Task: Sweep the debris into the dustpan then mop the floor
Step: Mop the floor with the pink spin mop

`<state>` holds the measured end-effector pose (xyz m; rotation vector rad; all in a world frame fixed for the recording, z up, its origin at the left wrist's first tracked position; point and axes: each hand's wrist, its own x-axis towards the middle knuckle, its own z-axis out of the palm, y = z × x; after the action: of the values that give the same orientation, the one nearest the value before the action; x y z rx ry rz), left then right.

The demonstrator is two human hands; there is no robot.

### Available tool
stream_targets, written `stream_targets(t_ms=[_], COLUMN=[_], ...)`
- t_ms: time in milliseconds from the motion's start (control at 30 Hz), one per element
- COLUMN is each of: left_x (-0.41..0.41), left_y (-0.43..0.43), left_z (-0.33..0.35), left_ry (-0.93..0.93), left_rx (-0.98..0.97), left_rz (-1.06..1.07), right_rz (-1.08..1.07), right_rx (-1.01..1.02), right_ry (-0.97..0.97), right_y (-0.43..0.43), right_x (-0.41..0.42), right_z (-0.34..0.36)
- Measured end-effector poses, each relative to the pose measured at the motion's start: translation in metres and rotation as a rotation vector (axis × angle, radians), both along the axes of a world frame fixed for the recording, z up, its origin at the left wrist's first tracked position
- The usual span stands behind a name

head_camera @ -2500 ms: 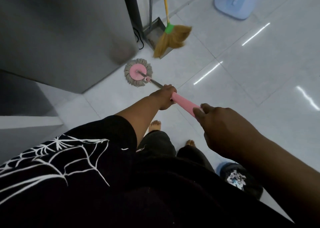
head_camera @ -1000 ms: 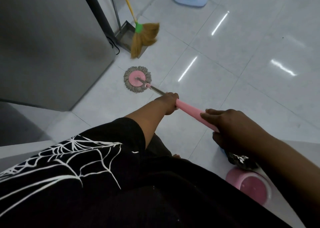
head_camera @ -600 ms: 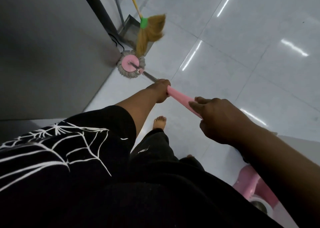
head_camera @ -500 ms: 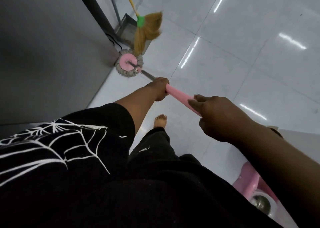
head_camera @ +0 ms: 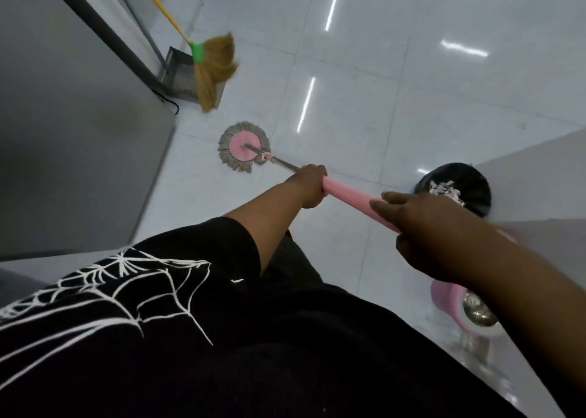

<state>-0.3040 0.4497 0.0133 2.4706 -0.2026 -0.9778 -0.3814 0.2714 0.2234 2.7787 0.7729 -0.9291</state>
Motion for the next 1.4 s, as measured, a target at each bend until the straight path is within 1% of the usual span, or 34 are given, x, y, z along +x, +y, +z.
stream_targets(t_ms=[100, 200, 400, 533, 633, 767, 933, 1067, 1200, 1400], left_x=[-0.04, -0.061, -0.065, -0.041, -0.01, 0.051, 0.136, 0.185, 0.198, 0.159], left_y=[-0.042, -0.063, -0.052, -0.028, 0.0, 0.044, 0.093, 0.117, 0.124, 0.12], left_z=[0.008, 0.013, 0.012, 0.007, 0.0, -0.009, -0.016, -0.021, -0.027, -0.029], left_ry=[-0.005, 0.002, -0.002, -0.009, -0.001, -0.017, -0.019, -0.022, -0.033, -0.02], left_rx=[-0.044, -0.049, -0.021, -0.028, -0.035, -0.046, -0.029, -0.025, -0.033, 0.007], left_rz=[-0.08, -0.165, -0.232, -0.262, -0.221, -0.174, -0.221, -0.222, -0.244, -0.265], right_rz=[-0.089, -0.143, -0.204, -0.188, -0.18, -0.195, -0.267, -0.313, -0.355, -0.362], right_rx=[-0.009, -0.042, -0.02, -0.038, -0.046, -0.027, 0.023, 0.026, 0.04, 0.049], right_ry=[-0.041, -0.046, -0.023, -0.018, -0.02, -0.034, -0.037, -0.054, -0.058, -0.05], right_y=[-0.03, -0.041, -0.023, 0.002, 0.031, 0.077, 0.134, 0.159, 0.165, 0.169], right_x=[-0.056, -0.093, -0.107, -0.088, -0.057, 0.008, 0.084, 0.127, 0.134, 0.089], right_z=[0.009, 0.011, 0.0, -0.007, -0.012, -0.017, -0.024, -0.035, -0.042, -0.04])
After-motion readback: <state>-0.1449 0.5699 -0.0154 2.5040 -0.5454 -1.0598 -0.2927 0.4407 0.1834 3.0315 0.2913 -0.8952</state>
